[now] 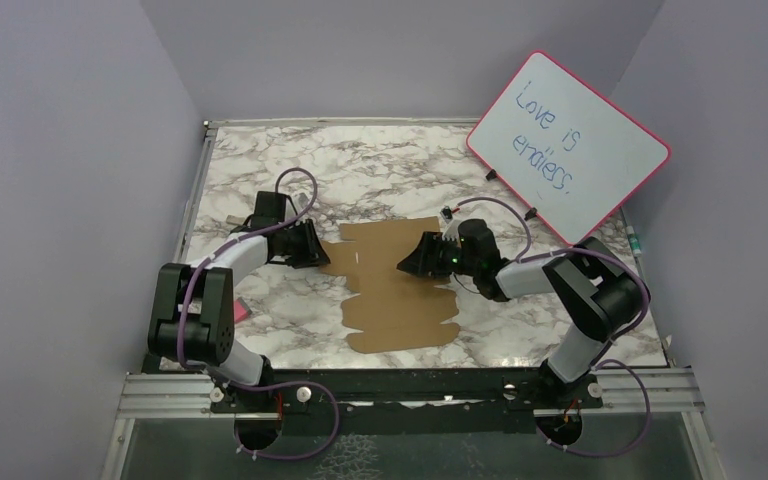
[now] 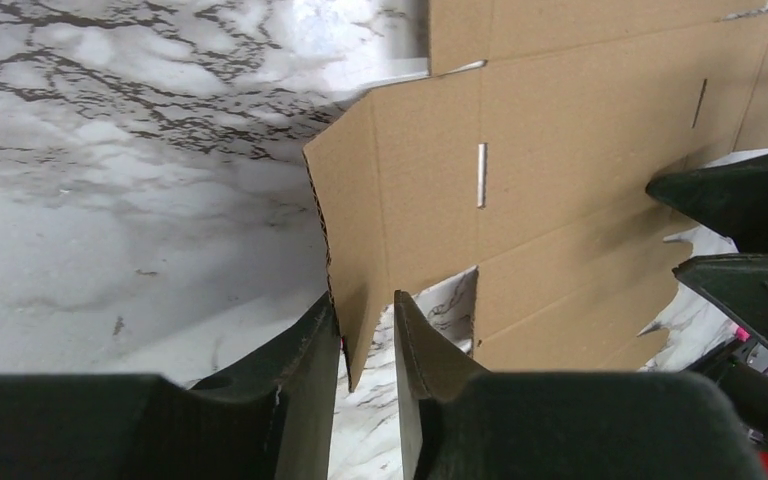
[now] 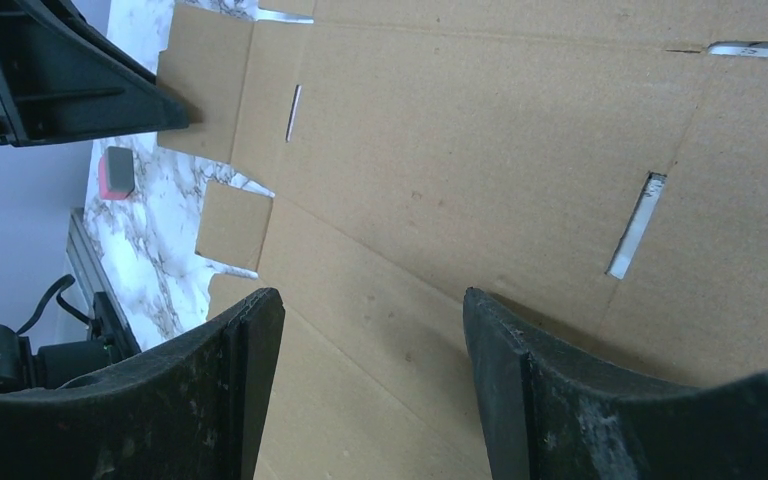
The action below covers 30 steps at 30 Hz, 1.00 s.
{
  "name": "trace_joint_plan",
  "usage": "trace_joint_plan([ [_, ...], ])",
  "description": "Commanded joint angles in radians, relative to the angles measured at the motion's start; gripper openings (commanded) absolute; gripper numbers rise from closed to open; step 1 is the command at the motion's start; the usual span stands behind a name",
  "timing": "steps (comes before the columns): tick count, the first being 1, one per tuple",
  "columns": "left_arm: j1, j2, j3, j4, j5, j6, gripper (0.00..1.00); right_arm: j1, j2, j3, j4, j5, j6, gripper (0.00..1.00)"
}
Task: Fold the paper box
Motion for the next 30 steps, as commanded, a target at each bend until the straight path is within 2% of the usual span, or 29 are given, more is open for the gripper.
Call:
trace_joint_plan([
  [1, -0.042, -0.072, 0.020, 0.015, 0.000, -0.017, 0.26, 0.008, 0.028, -0.022, 0.013, -0.012, 0.009, 0.72],
  [5, -0.094, -0.109, 0.044, -0.018, -0.064, -0.019, 0.27, 0.007, 0.033, -0.026, 0.019, -0.011, 0.013, 0.72],
  [12, -0.202, -0.124, 0.113, -0.058, -0.150, -0.031, 0.44, 0.007, 0.038, -0.034, 0.033, -0.013, 0.020, 0.72],
  [16, -0.254, -0.112, 0.140, -0.063, -0.167, -0.045, 0.50, 0.007, 0.032, -0.034, 0.032, -0.010, 0.020, 0.72],
  [30, -0.378, -0.047, 0.214, -0.056, -0.199, -0.078, 0.56, 0.008, 0.026, -0.034, 0.038, -0.004, 0.028, 0.72],
])
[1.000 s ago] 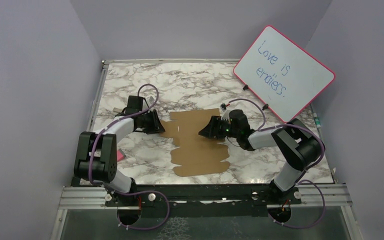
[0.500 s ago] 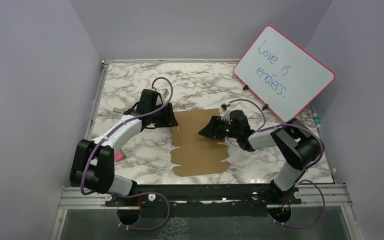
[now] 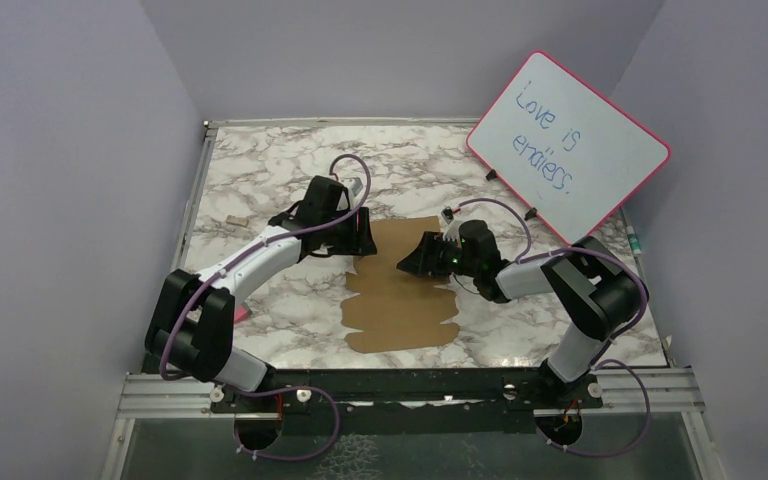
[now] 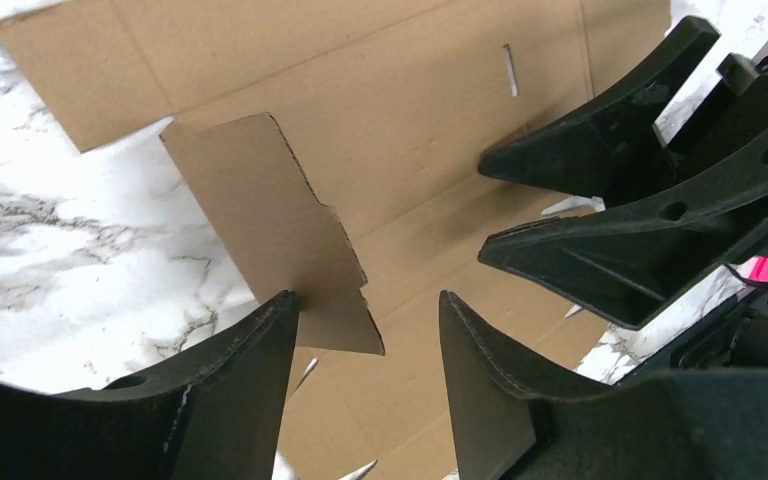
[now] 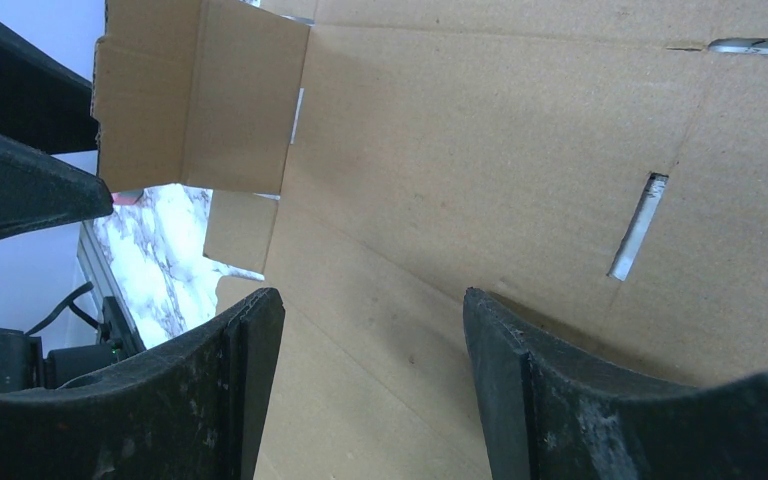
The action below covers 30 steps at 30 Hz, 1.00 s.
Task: Fold the paper box
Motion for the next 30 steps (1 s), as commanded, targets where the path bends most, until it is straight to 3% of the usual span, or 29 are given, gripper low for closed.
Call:
trace_joint_plan([
  [1, -0.030, 0.018, 0.049, 0.007, -0.034, -0.018, 0.56, 0.007, 0.016, -0.021, -0.005, -0.001, 0.006, 0.72],
  [13, -0.059, 0.107, 0.019, 0.060, -0.023, -0.021, 0.56, 0.007, -0.006, -0.009, -0.032, 0.015, -0.007, 0.72],
  [22, -0.057, -0.015, 0.057, 0.012, -0.079, 0.016, 0.61, 0.007, -0.169, 0.043, -0.217, 0.089, -0.087, 0.75],
  [30, -0.058, -0.061, 0.017, 0.155, 0.039, -0.074, 0.68, -0.043, -0.294, 0.102, -0.399, 0.232, -0.242, 0.83],
])
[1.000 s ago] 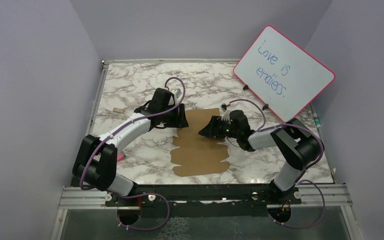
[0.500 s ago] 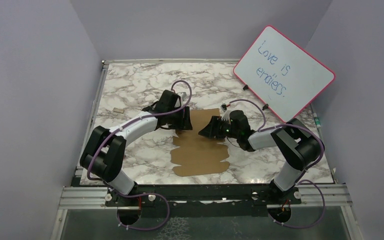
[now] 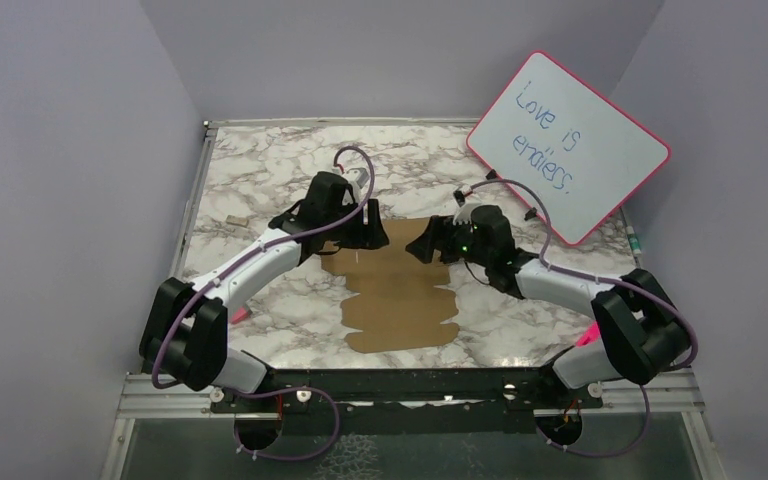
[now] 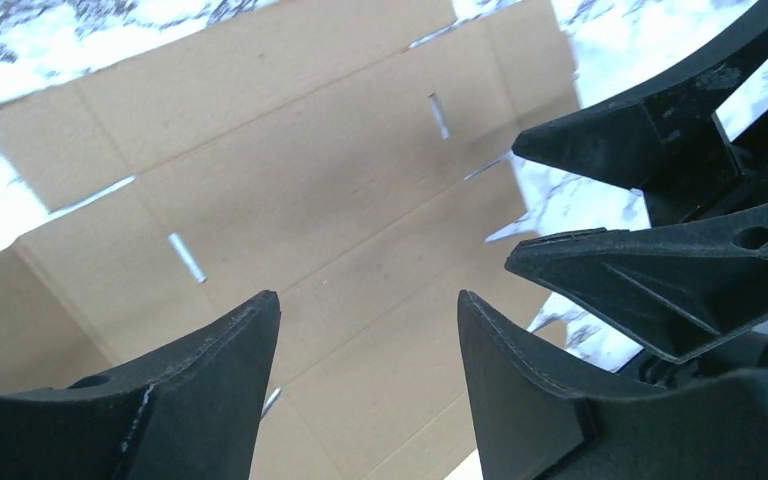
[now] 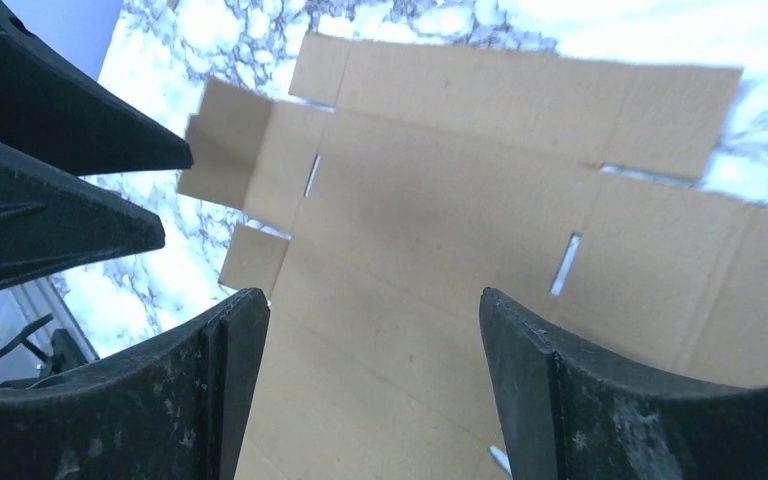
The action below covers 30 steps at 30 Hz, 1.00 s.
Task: Fold the paper box
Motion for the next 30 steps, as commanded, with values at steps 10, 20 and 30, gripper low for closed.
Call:
trace_joint_plan([
  [10, -0.002, 0.114, -0.071, 0.333, 0.083, -0.139, 0.70, -0.148, 0.157, 0.245, -0.215, 0.099, -0.146, 0.83],
  [20, 0.004, 0.295, -0.029, 0.355, 0.084, -0.109, 0.70, -0.181, 0.362, 0.401, -0.270, 0.027, -0.123, 0.74],
  [30, 0.004, 0.356, -0.036, 0.359, 0.104, -0.114, 0.70, -0.188, 0.449, 0.435, -0.261, -0.029, -0.090, 0.70],
])
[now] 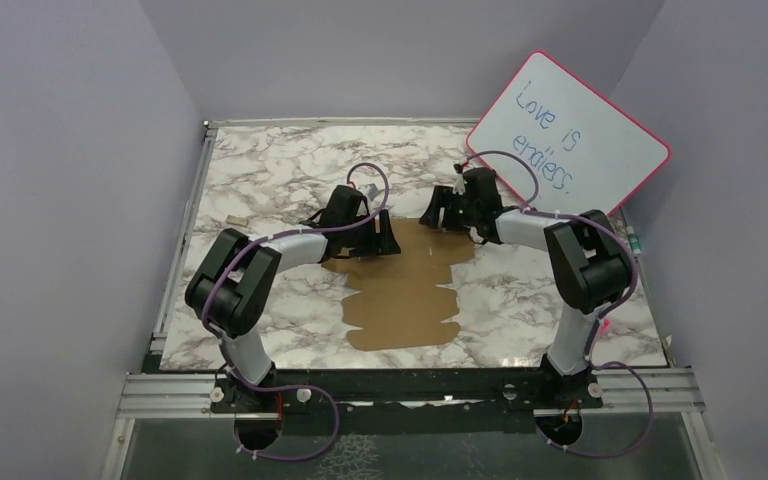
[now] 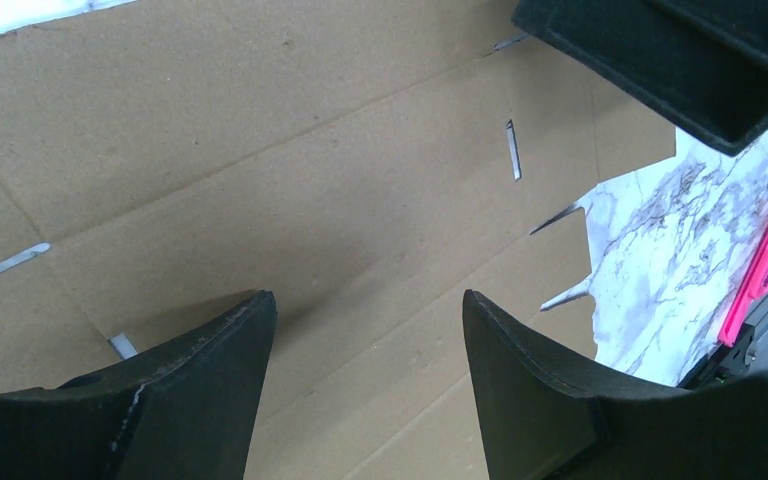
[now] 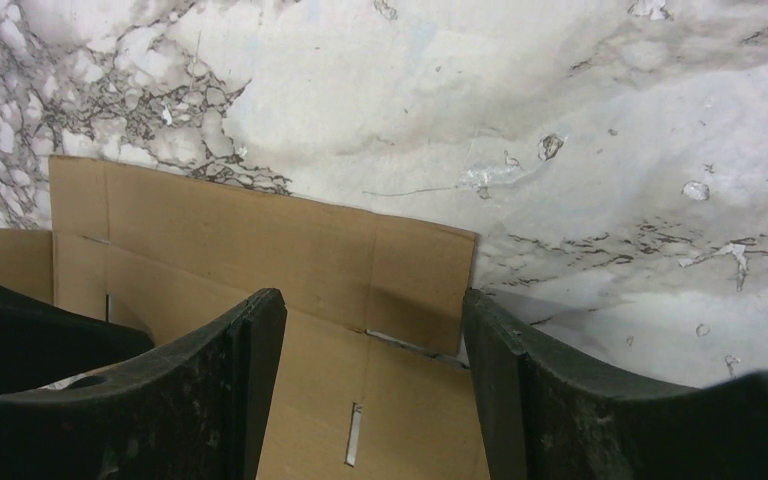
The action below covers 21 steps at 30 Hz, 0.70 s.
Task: Fold the paper box
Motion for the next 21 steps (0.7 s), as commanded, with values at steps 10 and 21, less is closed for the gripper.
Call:
trace_joint_plan([
  [10, 0.001, 0.052, 0.003, 0.027, 0.035, -0.001, 0.70, -0.006, -0.039, -0.015, 0.031, -0.160, 0.037, 0.66],
  [21, -0.001, 0.057, -0.003, 0.032, 0.041, -0.007, 0.70, -0.002, -0.099, -0.028, 0.069, -0.275, 0.098, 0.64],
])
